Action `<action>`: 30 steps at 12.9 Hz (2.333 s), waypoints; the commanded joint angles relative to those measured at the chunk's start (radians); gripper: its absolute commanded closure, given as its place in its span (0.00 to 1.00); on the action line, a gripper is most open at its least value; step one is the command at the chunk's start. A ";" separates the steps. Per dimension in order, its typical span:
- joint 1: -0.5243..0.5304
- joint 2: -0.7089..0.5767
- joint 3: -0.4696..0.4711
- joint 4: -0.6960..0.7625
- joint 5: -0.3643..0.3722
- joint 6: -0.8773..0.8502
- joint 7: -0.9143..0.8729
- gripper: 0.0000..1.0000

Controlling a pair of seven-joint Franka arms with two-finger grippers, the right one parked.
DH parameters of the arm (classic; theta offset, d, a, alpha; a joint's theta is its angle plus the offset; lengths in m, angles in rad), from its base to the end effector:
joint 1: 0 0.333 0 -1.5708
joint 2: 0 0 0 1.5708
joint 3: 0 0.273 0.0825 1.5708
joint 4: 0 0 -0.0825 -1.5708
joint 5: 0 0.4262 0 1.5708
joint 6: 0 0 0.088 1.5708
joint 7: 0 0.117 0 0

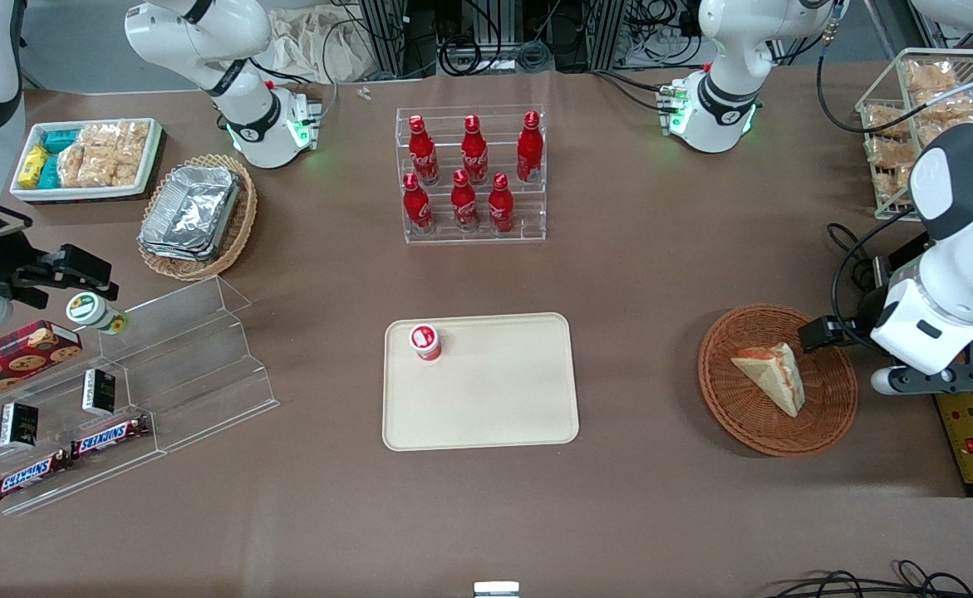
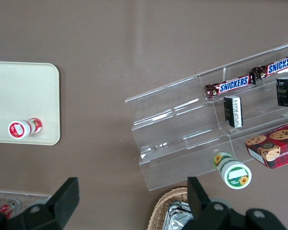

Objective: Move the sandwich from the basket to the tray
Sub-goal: 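Lower the open left gripper over the wrapped sandwich in the wicker basket, then close the left gripper on the sandwich's crust edge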

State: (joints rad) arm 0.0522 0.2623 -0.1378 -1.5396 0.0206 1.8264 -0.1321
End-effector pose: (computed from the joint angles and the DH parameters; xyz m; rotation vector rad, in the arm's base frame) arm 0.6731 -0.0487 0.4446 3.1221 0.0729 0.0393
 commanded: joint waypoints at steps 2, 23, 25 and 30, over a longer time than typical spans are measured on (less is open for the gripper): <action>0.008 0.024 -0.006 0.038 0.015 -0.026 0.005 0.00; 0.055 0.080 -0.003 -0.402 0.091 0.445 -0.518 0.01; 0.055 0.083 -0.003 -0.439 0.091 0.497 -0.518 0.01; 0.058 0.089 -0.002 -0.514 0.091 0.591 -0.517 0.01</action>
State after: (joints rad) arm 0.0995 0.3727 -0.1329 -2.0002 0.0909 2.3691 -0.6359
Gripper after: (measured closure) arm 0.004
